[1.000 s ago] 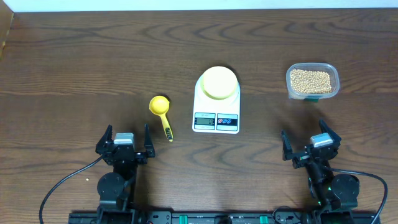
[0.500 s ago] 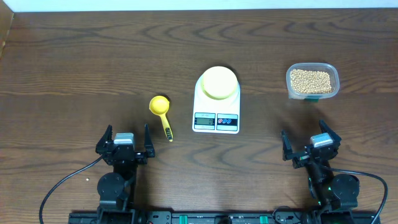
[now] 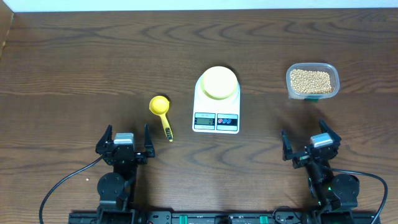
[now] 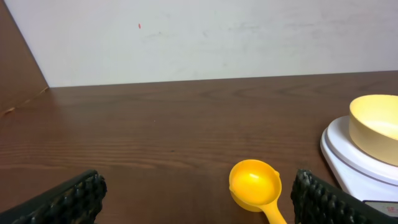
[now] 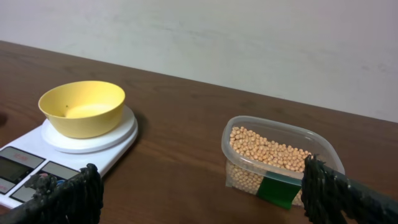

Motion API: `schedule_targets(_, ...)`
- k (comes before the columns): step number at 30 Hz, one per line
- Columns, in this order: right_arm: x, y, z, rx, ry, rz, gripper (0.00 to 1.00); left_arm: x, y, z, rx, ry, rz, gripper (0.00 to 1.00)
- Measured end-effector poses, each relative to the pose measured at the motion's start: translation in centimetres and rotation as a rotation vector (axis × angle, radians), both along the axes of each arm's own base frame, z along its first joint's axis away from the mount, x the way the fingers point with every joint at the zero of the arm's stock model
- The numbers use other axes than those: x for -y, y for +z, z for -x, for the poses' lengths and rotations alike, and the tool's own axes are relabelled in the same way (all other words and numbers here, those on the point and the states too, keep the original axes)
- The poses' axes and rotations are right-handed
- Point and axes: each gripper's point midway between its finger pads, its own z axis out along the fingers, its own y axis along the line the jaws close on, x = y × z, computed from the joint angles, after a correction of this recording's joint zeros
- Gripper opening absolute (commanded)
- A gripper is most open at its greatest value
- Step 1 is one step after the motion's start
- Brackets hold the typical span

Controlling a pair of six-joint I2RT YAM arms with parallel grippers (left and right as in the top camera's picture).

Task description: Scoop item into bowl and weigh 50g on scale

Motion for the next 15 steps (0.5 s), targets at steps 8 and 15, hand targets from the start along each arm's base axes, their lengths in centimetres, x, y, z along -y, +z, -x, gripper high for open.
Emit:
schedule_targets(8,0.0,0.0,0.0,0.000,0.000,0.000,0.99,0.0,0.3,0.0,0.008,0.001,0.027,0.98)
schedule_targets(15,0.0,0.0,0.0,0.000,0.000,0.000,0.99,0.0,5.4,2.0,-0.066,0.011,0.134,0.98)
